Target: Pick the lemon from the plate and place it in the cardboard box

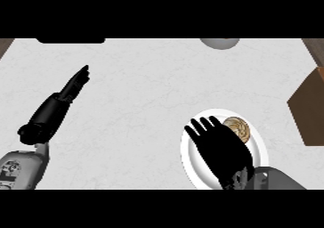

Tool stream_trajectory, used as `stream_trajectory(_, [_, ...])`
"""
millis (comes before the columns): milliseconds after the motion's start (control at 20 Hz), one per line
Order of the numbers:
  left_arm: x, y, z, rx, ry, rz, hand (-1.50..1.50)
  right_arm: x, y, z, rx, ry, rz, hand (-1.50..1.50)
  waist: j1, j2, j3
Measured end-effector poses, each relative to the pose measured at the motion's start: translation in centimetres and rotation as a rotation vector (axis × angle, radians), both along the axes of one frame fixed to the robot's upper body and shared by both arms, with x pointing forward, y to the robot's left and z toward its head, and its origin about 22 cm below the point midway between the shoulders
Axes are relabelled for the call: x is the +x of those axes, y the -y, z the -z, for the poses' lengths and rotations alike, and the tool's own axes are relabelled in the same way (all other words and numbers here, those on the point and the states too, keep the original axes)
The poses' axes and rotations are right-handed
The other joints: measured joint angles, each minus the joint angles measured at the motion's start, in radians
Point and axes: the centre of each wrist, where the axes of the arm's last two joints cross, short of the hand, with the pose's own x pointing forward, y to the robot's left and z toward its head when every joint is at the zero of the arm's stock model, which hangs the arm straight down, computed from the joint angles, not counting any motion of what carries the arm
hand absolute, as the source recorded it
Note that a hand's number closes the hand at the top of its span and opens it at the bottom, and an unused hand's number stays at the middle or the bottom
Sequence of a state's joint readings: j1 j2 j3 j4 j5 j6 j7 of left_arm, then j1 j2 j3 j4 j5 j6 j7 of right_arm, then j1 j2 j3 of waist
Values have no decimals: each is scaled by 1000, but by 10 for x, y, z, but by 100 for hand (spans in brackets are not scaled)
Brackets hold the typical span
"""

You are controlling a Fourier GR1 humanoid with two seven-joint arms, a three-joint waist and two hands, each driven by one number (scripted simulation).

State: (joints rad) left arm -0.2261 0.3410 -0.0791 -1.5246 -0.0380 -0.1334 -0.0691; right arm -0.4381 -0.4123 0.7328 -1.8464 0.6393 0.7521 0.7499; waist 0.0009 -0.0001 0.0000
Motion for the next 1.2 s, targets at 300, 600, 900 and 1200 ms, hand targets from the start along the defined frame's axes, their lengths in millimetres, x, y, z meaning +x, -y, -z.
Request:
stream_trajectory(300, [-8, 2, 0, -7, 3, 0, 0, 6, 7, 13, -10, -10, 9, -150, 2, 0, 0])
stream_trajectory(600, [-2, 3, 0, -6, 8, -3, 0, 4, 11, 32, -54, 11, 33, -150, 0, 0, 0])
stream_trajectory(900, [0, -1, -3, -1, 3, 0, 0, 12, 21, 47, -40, -16, 38, 150, 0, 0, 0])
stream_trajectory(1200, [-4, 8, -1, -1, 6, -1, 0, 18, 24, 52, -3, 18, -79, 150, 4, -2, -1])
